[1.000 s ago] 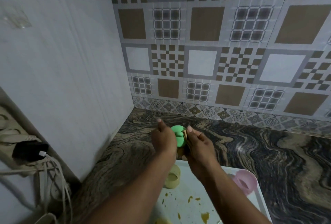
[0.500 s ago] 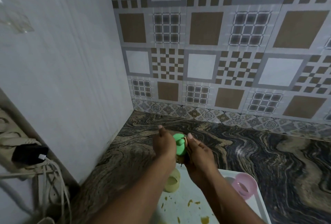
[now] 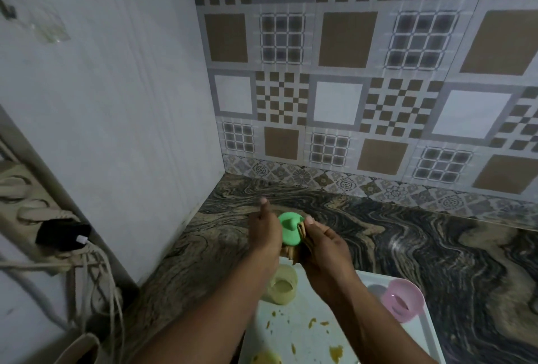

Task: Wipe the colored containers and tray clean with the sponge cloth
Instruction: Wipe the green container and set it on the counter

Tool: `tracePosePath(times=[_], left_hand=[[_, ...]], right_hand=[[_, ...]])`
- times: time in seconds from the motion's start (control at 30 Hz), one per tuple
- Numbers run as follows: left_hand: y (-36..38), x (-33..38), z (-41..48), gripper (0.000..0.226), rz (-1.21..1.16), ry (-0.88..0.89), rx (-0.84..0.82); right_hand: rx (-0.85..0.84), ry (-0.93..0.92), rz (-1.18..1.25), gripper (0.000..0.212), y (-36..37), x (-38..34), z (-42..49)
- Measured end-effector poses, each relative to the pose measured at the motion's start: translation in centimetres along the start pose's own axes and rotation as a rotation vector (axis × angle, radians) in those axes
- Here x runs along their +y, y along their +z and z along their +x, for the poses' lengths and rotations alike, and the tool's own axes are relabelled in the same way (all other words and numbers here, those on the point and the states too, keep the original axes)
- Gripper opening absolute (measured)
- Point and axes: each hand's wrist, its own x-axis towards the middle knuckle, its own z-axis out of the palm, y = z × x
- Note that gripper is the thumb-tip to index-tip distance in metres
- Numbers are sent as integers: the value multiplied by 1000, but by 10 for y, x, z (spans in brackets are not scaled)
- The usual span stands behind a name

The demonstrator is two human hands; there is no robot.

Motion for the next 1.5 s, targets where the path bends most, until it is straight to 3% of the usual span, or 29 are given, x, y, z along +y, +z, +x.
tracePosePath(times=[0.07, 0.13, 0.2, 0.3, 0.37, 0.47, 0.57, 0.67, 0.8, 0.9, 1.0, 1.2, 1.37, 1.5], left_hand=[[-9, 1, 2, 78, 101, 4, -212], [-13, 7, 2, 78, 283, 106, -284], [-10, 13, -2, 71, 350, 219, -105], [0, 17, -14, 61, 171, 228, 122], [5, 13, -16, 62, 99, 169, 154], [2, 8, -14, 67, 226, 202, 95], [-10, 6, -13, 55, 280, 546, -101], [-27, 3, -1, 37, 488, 933, -337], [-33, 1, 4, 38, 655, 1121, -435], [-36, 1, 5, 27, 603, 1098, -413], [-42, -1, 6, 22, 601, 1076, -377], [-71, -12, 17, 18, 599, 935, -265], [-107, -35, 30, 21, 698, 842, -240], [-134, -63, 30, 18, 715, 804, -211]], right_hand=[[-13, -9, -159, 38, -8, -13, 5], [-70, -23, -322, 42, -14, -25, 9], [-96, -59, -336, 40, -10, -25, 6], [40, -189, -205, 35, 5, -6, -2], [107, -218, -120, 32, 8, 5, -5], [111, -211, -150, 33, 0, -3, -2], [94, -189, -231, 32, -15, -23, 7], [56, -151, -243, 24, -27, -38, 16], [11, -79, -269, 27, -30, -38, 24], [9, -17, -306, 40, -29, -26, 25], [37, 46, -305, 38, -26, -22, 24], [202, 220, -71, 34, -31, -14, 36], [129, 334, 65, 49, -31, 1, 26], [146, 380, 4, 49, -21, 25, 15]])
